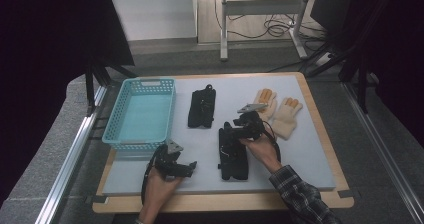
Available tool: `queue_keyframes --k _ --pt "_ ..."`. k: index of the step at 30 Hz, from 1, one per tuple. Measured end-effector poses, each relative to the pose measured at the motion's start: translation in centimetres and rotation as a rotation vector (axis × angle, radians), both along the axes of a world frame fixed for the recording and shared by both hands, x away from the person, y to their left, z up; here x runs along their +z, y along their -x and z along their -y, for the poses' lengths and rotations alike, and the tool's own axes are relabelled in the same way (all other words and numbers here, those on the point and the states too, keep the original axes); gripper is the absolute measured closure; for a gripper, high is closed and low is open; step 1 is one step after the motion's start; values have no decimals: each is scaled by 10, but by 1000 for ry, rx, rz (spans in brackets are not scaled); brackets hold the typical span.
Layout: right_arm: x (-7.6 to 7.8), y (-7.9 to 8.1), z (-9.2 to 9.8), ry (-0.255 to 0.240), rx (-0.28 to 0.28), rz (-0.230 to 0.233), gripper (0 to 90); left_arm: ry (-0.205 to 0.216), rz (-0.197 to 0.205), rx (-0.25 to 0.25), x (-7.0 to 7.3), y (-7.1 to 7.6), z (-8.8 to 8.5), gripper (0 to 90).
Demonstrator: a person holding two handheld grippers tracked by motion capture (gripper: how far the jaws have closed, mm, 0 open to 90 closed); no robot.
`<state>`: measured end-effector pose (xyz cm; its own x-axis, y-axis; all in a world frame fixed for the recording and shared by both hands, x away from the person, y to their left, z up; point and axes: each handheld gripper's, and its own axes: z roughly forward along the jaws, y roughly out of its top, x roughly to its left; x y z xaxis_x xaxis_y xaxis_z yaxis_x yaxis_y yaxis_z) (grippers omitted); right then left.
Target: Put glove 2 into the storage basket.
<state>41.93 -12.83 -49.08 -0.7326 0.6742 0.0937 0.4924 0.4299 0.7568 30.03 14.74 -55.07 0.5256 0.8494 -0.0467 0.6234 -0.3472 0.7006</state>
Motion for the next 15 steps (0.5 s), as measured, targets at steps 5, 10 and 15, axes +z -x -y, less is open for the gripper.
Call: queue_keyframes --k 5,10,15 --pt "-2 -22 -23 19 28 -2 547 -2 -1 -1 0 0 0 34" --pt "-4 -45 -42 45 36 -5 592 -1 -1 -1 0 0 0 33" --pt "-11 -70 -60 61 3 -12 557 2 -1 0 0 0 0 34"
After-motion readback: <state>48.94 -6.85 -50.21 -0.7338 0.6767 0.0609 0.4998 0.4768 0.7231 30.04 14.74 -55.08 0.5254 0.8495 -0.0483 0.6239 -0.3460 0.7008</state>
